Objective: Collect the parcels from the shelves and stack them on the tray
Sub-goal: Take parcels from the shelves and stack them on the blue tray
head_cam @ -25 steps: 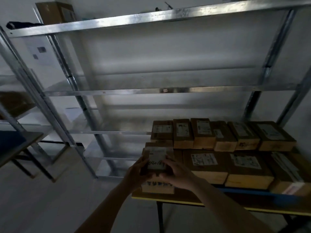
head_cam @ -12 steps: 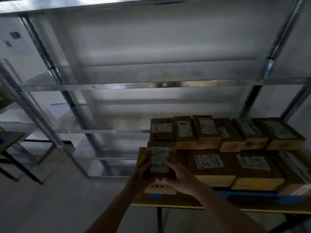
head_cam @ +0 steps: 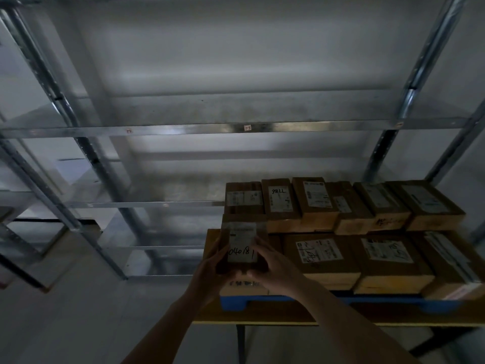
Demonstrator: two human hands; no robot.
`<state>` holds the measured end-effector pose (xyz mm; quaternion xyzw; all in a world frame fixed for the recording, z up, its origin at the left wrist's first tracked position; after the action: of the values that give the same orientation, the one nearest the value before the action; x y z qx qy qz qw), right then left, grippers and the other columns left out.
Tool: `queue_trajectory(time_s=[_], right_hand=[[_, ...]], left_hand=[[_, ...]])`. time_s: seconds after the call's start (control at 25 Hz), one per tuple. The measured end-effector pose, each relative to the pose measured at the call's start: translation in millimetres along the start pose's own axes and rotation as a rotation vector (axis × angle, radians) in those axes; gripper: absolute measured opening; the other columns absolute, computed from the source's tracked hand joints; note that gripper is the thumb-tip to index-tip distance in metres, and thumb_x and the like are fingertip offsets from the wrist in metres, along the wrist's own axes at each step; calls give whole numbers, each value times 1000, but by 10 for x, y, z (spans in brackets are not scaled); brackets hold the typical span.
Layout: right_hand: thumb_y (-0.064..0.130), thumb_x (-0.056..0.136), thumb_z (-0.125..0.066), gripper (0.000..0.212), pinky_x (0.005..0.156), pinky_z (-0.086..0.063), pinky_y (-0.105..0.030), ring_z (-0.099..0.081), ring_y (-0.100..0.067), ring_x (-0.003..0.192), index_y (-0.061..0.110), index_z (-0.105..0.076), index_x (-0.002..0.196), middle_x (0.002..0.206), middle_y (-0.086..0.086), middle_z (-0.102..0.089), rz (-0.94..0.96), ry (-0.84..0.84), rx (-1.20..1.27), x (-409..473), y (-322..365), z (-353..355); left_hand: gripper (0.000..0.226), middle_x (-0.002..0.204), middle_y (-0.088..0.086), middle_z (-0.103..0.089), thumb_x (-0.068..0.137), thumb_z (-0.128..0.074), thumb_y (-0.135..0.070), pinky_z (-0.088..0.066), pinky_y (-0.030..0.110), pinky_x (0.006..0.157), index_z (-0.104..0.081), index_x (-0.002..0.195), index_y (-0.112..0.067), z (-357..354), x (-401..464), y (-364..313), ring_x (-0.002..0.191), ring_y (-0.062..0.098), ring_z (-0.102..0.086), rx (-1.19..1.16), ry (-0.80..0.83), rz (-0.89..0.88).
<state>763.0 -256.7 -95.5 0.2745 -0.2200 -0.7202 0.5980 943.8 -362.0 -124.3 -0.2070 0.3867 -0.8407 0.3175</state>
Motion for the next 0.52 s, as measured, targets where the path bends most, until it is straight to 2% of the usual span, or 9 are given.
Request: queue_trajectory(time_s=[0.24,0.4,0.52], right_hand=[[41,94,-61,71,107,-26,-26,-24,-16,148,33,-24,155,166,15,-4,16,20,-3,42,-17,69],[38,95,-61,69,102,-29,-22,-29,-17,146,34,-25,154,166,13,-7,17,12,-2,46,-11,83],[39,95,-62,71,109,-29,-29,-24,-19,148,35,-23,154,166,15,-2,23,8,24,67,-28,69]], left_hand=[[76,159,-11,-16,86,-72,-24,-50,10,84,-32,150,-29,-31,48,33,129,13,-46,-5,-9,-10],[74,159,-15,-13,87,-71,-25,-50,10,86,-31,149,-30,-22,63,26,127,8,-45,-16,-9,1],[74,156,-19,-13,88,-71,-23,-50,10,83,-29,148,-33,-22,87,38,124,8,-47,-23,-15,-29]])
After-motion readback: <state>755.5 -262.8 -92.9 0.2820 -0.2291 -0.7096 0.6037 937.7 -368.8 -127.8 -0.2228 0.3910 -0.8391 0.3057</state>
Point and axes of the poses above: each hand's wrist, its own x-axis towards the middle knuckle, its own z-axis out of the back of the hand, y = z × x, the point moved 1 cm from there along x, towards the middle knuckle
